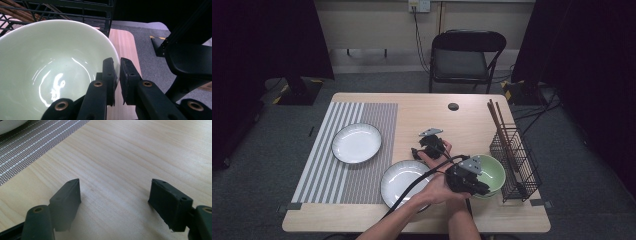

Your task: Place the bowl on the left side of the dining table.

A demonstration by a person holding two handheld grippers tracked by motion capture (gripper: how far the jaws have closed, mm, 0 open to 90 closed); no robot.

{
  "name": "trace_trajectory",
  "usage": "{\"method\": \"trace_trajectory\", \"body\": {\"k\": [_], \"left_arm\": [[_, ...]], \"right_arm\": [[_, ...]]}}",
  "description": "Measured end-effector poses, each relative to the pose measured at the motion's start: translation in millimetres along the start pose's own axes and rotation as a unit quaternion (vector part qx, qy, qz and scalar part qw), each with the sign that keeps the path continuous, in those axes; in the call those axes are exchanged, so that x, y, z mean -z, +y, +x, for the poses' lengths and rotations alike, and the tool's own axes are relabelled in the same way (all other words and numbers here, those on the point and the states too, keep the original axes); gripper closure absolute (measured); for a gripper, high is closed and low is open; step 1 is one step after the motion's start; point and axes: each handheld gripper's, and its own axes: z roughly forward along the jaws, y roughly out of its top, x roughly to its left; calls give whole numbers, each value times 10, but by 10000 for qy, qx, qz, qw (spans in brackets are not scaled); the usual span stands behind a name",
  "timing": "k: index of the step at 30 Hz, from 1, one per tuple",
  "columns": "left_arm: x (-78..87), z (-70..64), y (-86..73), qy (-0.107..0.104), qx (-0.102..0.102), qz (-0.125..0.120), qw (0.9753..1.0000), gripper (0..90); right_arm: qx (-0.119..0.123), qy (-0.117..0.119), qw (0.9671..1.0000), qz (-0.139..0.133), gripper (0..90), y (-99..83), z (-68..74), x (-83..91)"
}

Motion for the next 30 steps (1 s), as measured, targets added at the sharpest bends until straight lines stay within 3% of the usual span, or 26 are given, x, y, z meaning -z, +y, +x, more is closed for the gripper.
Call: {"method": "trace_trajectory", "body": {"k": [1,3,6,9,11,15,24,30], "left_arm": [[9,-3,6,-16,-2,-69,10000,836],[78,24,37,-241,216,-416,9986,900],[79,-4,61,-132,7,-170,9998,900],[49,-9,35,-197,62,-204,9996,860],[23,7,36,-81,133,-136,9998,776],[-14,23,30,40,111,34,9999,733],[-146,5,24,53,79,226,9997,755],[-151,1,30,28,52,210,9998,801]], "right_arm": [[1,0,10000,0,246,0,0,0],[2,0,10000,-1,246,0,0,0],[2,0,10000,0,246,0,0,0],[3,0,10000,-1,246,0,0,0],[-1,3,10000,0,246,0,-1,0],[-6,7,10000,-2,246,0,-3,0],[-12,11,10000,-2,245,0,-3,1],[-16,20,10000,-7,245,0,-6,1]]}}
